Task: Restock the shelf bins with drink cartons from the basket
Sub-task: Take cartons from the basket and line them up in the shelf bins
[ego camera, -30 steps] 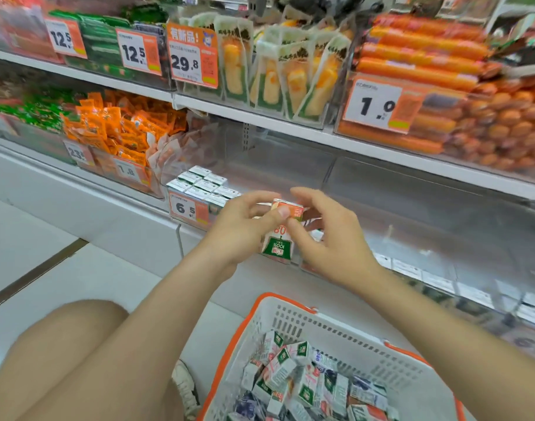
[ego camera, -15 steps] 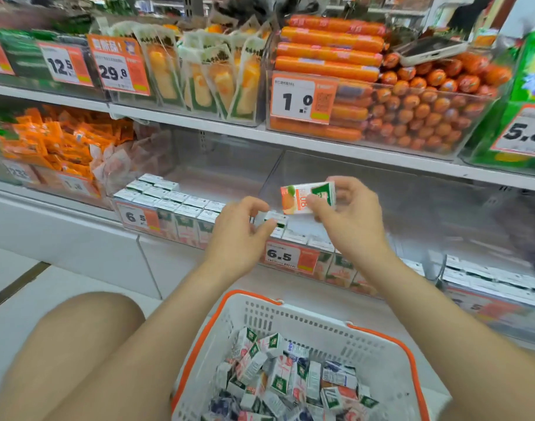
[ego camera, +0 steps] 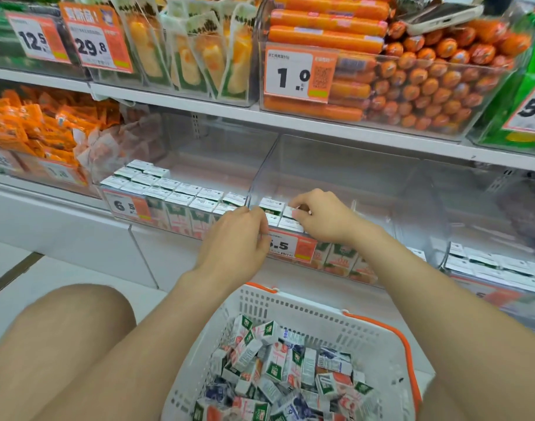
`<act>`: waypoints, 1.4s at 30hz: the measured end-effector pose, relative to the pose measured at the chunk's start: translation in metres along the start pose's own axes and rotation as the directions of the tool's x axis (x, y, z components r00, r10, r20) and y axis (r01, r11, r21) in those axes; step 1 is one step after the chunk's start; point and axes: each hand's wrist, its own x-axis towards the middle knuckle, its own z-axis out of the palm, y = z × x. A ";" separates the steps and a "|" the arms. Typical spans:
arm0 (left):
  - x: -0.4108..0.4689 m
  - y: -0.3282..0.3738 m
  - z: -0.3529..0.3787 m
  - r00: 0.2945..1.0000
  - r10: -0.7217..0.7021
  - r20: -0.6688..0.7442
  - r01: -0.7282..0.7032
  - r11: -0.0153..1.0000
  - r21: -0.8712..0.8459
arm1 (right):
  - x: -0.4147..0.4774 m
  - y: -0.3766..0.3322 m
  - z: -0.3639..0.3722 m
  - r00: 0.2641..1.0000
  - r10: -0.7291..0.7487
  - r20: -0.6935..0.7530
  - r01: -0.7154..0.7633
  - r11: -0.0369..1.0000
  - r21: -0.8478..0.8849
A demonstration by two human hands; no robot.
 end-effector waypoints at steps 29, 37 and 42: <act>-0.118 -0.080 0.211 0.625 -0.183 0.758 -0.123 0.937 0.328 | -0.128 0.072 0.227 0.744 0.107 0.660 0.127 0.947 -0.296; -0.128 -0.100 0.239 0.651 -0.250 0.717 0.016 0.948 0.317 | -0.154 0.102 0.301 0.605 0.064 0.794 0.241 0.935 -0.259; -0.127 -0.110 0.242 0.695 -0.246 0.676 0.104 0.964 0.245 | -0.163 0.098 0.313 0.685 0.051 0.727 0.288 0.898 -0.334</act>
